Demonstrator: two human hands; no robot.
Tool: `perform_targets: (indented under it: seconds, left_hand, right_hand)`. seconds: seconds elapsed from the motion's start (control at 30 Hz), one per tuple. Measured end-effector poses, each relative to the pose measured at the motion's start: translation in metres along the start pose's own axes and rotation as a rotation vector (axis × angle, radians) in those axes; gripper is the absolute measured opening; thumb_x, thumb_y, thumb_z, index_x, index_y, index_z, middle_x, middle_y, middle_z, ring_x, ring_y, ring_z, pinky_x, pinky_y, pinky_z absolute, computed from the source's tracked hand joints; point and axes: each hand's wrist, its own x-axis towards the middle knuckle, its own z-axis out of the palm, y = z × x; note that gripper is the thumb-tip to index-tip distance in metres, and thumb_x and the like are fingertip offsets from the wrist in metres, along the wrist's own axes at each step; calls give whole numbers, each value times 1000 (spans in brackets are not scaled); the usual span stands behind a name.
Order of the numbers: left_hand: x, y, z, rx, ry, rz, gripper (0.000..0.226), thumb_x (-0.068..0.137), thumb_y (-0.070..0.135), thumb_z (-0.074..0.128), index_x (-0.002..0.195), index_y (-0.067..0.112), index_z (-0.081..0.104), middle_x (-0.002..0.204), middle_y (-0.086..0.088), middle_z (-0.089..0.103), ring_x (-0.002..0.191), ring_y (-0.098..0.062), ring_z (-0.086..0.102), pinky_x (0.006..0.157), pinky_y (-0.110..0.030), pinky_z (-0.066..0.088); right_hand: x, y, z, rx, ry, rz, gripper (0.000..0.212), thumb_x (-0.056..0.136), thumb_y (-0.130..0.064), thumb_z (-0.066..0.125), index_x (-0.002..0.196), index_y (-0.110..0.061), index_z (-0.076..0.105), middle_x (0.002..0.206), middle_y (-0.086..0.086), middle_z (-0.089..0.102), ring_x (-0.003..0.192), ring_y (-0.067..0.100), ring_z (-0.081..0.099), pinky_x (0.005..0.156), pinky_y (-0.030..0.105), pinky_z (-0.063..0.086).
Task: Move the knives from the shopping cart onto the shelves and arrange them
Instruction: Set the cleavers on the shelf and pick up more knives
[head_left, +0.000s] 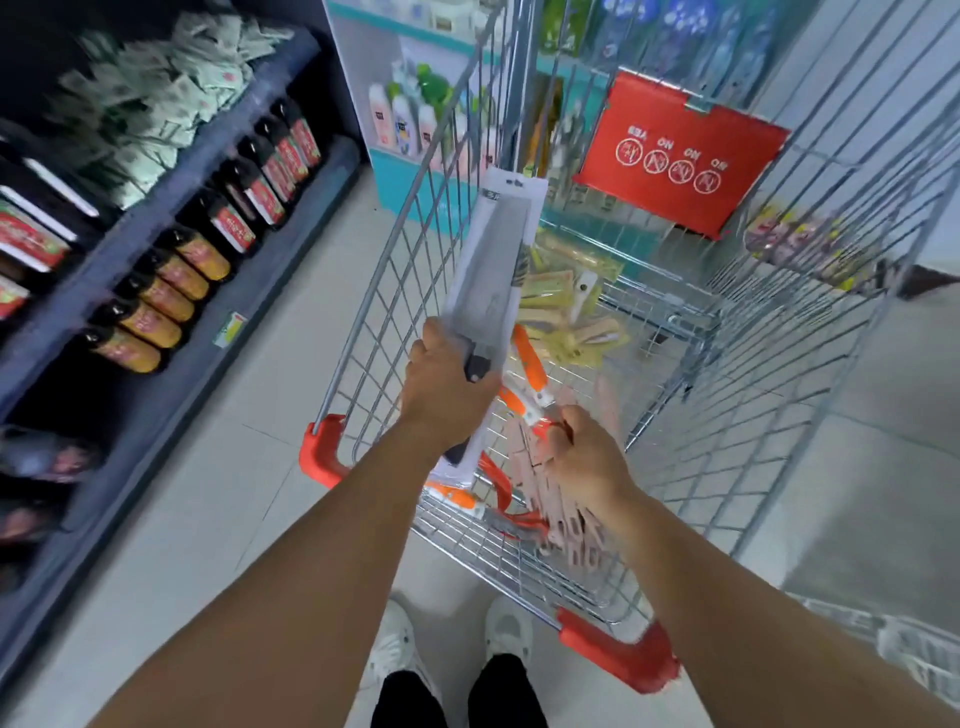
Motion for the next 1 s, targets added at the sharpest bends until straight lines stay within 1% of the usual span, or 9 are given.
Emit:
perform_targets:
  seconds: [0.1, 0.23, 0.33, 0.43, 0.53, 0.67, 0.8, 0.9, 1.0]
  left_hand:
    - [-12, 24, -16, -66, 57, 13, 72, 82, 34, 68, 136, 8, 27, 118, -12, 44, 106, -28, 49, 87, -39, 48]
    - [-25, 54, -47, -131, 164, 35, 70, 81, 38, 68, 134, 10, 31, 117, -11, 46, 106, -29, 50, 90, -43, 47]
    - [-35, 69, -80, -195, 223, 30, 67, 81, 35, 67, 132, 11, 31, 118, -12, 46, 107, -30, 50, 90, -45, 48]
    - [-45, 79, -118, -243, 299, 50, 61, 80, 30, 68, 127, 9, 34, 112, -13, 50, 102, -33, 52, 85, -43, 49]
    - [-54, 80, -160, -263, 403, 83, 57, 81, 26, 68, 124, 9, 34, 112, -13, 51, 105, -32, 51, 83, -41, 48]
    - [-72, 67, -221, -282, 527, 58, 76, 79, 34, 67, 136, 8, 25, 123, -17, 49, 111, -35, 51, 87, -48, 49]
    - [-96, 39, -290, -314, 693, 12, 65, 79, 32, 66, 130, 11, 31, 116, -11, 49, 99, -30, 54, 84, -45, 50]
    - [-122, 11, -342, -287, 804, -37, 57, 82, 31, 65, 126, 15, 31, 111, -3, 37, 93, -24, 45, 78, -33, 43]
    - [-152, -29, -396, -253, 928, -55, 55, 82, 31, 65, 123, 14, 32, 108, -2, 34, 92, -26, 46, 72, -30, 38]
  right_hand:
    - [-11, -31, -20, 193, 72, -30, 16, 92, -25, 42, 95, -23, 57, 84, 1, 67, 77, 24, 67, 76, 48, 56]
    - [-35, -82, -51, 314, 112, -120, 17, 100, -18, 41, 98, -22, 57, 84, -2, 68, 74, 16, 68, 57, 21, 50]
    - [-52, -121, -67, 369, 142, -236, 15, 99, -19, 44, 103, -17, 59, 84, -2, 67, 70, 12, 65, 53, 15, 46]
    - [-67, -164, -76, 383, 130, -316, 18, 99, -19, 44, 106, -13, 59, 84, -3, 68, 70, 13, 66, 61, 23, 50]
    - [-80, -210, -77, 365, 97, -389, 16, 99, -18, 42, 102, -19, 57, 80, -6, 66, 63, 8, 64, 55, 22, 44]
    - [-103, -276, -59, 356, 50, -492, 18, 99, -14, 41, 102, -11, 59, 76, -4, 65, 59, 12, 62, 68, 34, 53]
    - [-134, -343, -19, 305, 10, -607, 16, 93, -29, 43, 91, -21, 57, 82, 3, 68, 71, 25, 66, 76, 46, 54]
    - [-166, -393, 18, 230, -12, -717, 17, 94, -30, 44, 91, -20, 56, 87, 3, 66, 82, 28, 62, 75, 39, 51]
    - [-208, -439, 56, 153, -53, -816, 17, 99, -26, 42, 89, -18, 55, 76, -4, 59, 73, 20, 55, 60, 33, 41]
